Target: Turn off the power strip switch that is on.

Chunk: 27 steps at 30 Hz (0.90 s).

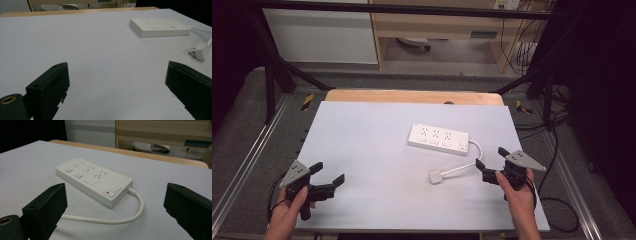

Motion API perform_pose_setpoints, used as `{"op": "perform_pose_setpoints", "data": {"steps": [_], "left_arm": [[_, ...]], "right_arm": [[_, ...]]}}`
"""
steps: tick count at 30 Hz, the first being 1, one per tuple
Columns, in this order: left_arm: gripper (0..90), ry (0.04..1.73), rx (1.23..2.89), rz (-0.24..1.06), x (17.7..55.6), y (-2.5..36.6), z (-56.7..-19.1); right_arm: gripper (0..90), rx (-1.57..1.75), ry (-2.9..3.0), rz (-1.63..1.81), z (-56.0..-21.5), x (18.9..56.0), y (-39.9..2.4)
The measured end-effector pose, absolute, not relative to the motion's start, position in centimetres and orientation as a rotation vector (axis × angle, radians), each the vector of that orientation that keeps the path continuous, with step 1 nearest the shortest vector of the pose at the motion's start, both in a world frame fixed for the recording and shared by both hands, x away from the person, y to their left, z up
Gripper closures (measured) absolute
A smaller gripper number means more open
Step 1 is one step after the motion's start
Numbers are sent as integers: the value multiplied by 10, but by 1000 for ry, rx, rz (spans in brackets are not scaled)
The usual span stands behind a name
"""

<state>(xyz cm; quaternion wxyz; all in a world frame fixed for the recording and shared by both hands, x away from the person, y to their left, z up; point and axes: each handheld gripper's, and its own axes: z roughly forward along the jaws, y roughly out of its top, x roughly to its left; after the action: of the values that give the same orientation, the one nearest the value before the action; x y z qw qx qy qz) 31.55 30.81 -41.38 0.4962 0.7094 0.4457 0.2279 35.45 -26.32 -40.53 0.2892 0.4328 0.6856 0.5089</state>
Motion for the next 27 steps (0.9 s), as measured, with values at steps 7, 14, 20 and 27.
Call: {"op": "perform_pose_setpoints", "data": {"steps": [7, 14, 20, 27], "left_arm": [[52, 1081, 1722, 555, 315, 308, -414], [52, 1079, 1720, 557, 315, 309, -414], [52, 1075, 1723, 559, 315, 309, -413], [52, 1082, 1719, 556, 315, 309, -414]], "right_arm": [[51, 1140, 1853, 1339, -400, 354, -259], [51, 1135, 1854, 1328, -392, 359, -256], [49, 1127, 1855, 1323, -385, 368, -252], [48, 1138, 1812, 1345, -376, 377, -254]]}}
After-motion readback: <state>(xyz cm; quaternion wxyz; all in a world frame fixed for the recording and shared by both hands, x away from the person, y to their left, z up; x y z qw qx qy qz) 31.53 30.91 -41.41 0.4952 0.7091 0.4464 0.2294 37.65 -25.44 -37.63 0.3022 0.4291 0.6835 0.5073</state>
